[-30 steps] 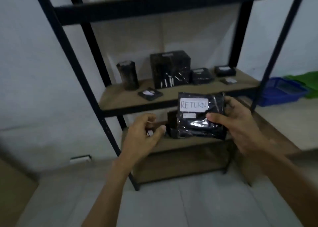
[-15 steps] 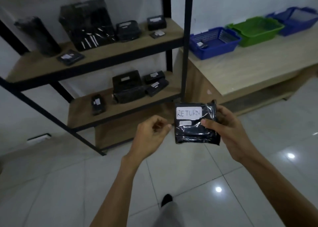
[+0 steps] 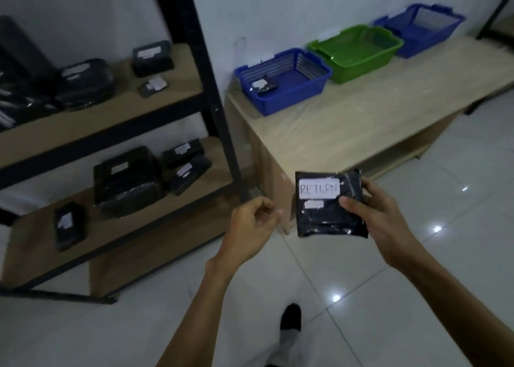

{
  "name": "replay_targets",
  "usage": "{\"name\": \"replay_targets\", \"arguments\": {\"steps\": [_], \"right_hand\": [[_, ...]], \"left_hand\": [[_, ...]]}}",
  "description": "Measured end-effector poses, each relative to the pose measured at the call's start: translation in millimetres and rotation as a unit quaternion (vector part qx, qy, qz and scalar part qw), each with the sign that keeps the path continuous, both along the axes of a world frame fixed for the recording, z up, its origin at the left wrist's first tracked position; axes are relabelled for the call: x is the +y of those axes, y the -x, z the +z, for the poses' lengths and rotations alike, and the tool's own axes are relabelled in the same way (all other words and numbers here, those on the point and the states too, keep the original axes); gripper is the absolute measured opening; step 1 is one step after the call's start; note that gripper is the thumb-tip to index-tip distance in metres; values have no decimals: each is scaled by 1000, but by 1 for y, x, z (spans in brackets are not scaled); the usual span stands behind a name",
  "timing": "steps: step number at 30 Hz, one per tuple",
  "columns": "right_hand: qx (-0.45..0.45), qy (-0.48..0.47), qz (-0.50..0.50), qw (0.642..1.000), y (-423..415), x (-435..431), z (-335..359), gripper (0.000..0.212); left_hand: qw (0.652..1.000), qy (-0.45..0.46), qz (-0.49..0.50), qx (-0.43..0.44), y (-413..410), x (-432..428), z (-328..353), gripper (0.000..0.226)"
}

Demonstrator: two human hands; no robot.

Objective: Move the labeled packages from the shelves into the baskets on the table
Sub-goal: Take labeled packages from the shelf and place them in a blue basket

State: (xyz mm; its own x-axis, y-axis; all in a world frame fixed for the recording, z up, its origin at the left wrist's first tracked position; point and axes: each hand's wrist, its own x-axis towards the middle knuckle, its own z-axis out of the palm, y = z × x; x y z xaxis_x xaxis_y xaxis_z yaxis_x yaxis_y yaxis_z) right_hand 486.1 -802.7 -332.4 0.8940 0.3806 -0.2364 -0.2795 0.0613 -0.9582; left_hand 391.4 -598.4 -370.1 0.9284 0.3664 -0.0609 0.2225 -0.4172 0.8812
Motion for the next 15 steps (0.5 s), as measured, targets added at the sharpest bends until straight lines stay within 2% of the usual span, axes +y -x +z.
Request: {"name": "replay_targets", "arguments": {"steps": [4,10,15], "right_hand": [[-2,20,0,1000,-65,-11,-5,36],[23,11,21,999,-170,-28,-26,34],[42,3,97,994,-264,-26,-28,35]], "left_hand": [[1000,-20,-14,18,-83,-9,0,7],[999,-19,14,40,-185,-25,-9,14],[994,-21,96,48,-247,-36,-8,11]]}}
